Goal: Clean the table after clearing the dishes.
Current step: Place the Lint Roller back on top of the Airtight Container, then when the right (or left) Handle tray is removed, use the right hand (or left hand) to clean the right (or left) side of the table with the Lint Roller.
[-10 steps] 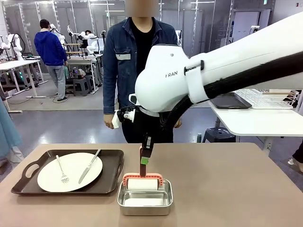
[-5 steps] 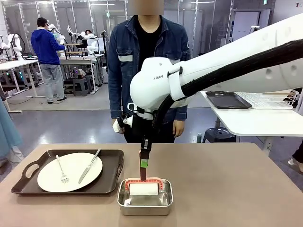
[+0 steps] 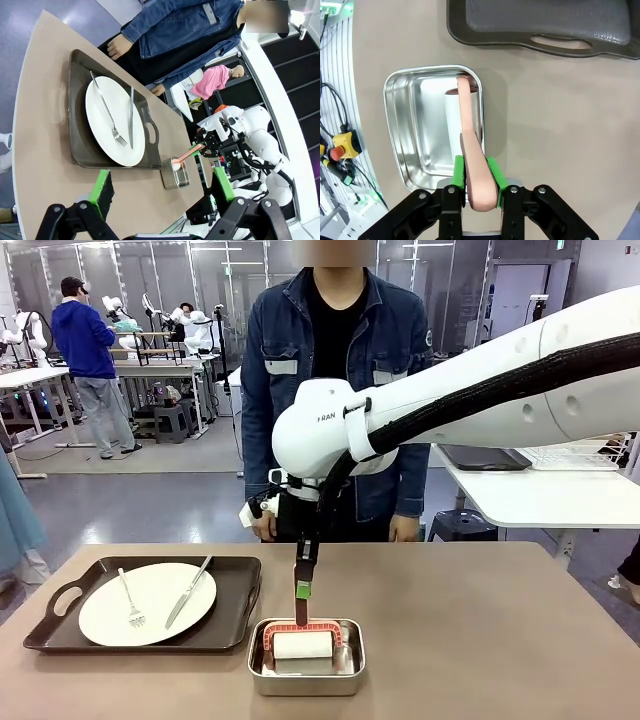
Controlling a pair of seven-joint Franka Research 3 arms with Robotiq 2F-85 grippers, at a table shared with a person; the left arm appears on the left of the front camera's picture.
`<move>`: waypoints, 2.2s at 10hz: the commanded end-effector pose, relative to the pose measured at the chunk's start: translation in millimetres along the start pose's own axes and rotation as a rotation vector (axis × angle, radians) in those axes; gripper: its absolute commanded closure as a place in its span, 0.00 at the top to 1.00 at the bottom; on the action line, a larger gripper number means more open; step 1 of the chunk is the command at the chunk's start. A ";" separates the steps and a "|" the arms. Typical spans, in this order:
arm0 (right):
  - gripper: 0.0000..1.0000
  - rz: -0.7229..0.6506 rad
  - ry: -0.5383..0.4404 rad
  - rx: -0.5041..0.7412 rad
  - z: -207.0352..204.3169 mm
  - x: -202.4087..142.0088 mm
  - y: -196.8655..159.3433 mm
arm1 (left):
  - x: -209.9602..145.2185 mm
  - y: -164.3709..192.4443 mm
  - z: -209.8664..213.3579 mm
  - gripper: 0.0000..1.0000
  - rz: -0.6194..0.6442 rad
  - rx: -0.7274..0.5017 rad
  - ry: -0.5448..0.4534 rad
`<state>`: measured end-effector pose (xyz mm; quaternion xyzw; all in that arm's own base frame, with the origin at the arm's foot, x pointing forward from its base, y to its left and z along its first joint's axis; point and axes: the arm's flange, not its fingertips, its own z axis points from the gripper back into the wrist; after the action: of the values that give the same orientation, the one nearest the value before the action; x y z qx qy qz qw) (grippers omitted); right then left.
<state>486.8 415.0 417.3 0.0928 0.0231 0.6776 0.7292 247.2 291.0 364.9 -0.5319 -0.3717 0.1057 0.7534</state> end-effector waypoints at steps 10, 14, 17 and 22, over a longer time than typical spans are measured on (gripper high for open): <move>1.00 0.032 0.002 -0.029 8.3 8.0 -6.6 | -0.5 -0.9 1.9 1.00 -0.005 -0.002 -0.002; 1.00 0.016 -0.012 -0.014 6.2 6.2 -7.4 | -0.5 -0.9 1.9 1.00 -0.005 -0.002 -0.002; 1.00 0.016 -0.012 -0.014 6.2 6.2 -7.4 | -0.5 -0.9 1.9 1.00 -0.005 -0.002 -0.002; 1.00 0.016 -0.012 -0.014 6.2 6.2 -7.4 | -0.5 -0.9 1.9 1.00 -0.005 -0.002 -0.002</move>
<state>497.9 419.2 421.9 0.0883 0.0127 0.6836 0.7244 247.2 291.1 364.9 -0.5319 -0.3717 0.1058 0.7534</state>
